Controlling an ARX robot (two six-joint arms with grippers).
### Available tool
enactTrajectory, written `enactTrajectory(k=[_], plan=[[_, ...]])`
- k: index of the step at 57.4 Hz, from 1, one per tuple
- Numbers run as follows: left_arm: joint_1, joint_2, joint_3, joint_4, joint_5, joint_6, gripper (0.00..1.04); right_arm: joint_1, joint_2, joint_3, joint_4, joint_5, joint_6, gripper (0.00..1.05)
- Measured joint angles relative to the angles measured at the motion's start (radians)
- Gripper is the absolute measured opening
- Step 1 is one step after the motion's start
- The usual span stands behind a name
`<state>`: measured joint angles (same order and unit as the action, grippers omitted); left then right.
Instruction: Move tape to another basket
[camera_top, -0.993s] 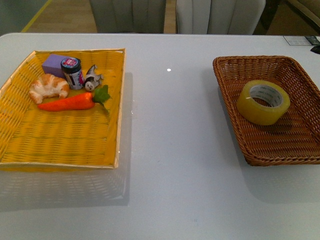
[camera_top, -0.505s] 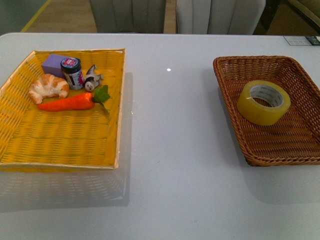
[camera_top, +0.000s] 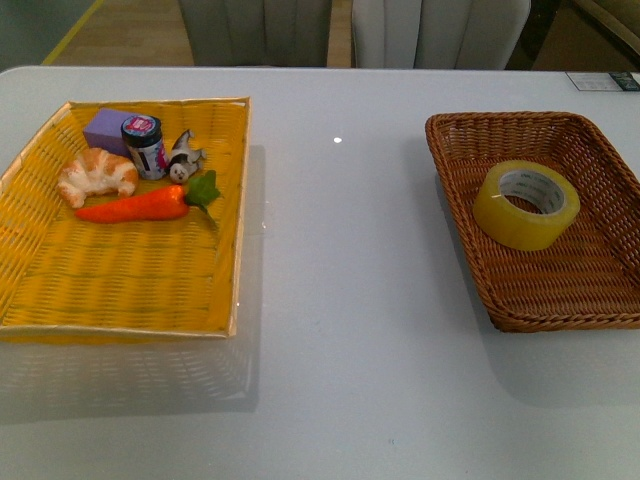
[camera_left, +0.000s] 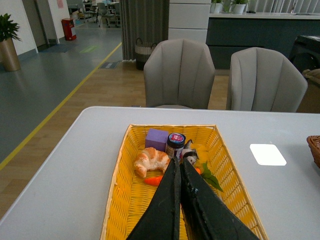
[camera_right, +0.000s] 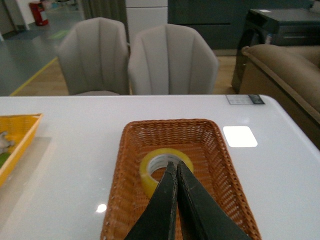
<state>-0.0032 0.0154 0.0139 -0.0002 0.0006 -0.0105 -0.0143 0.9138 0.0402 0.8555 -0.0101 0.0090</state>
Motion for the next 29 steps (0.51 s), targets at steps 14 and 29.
enactTrajectory(k=[14, 29], plan=[[0.0, 0.0, 0.0, 0.0, 0.0, 0.0, 0.02, 0.01, -0.198, -0.016, -0.166, 0.01, -0.003, 0.02], [0.0, 0.0, 0.0, 0.0, 0.0, 0.0, 0.02, 0.011, -0.374, -0.017, -0.324, 0.01, -0.003, 0.02]])
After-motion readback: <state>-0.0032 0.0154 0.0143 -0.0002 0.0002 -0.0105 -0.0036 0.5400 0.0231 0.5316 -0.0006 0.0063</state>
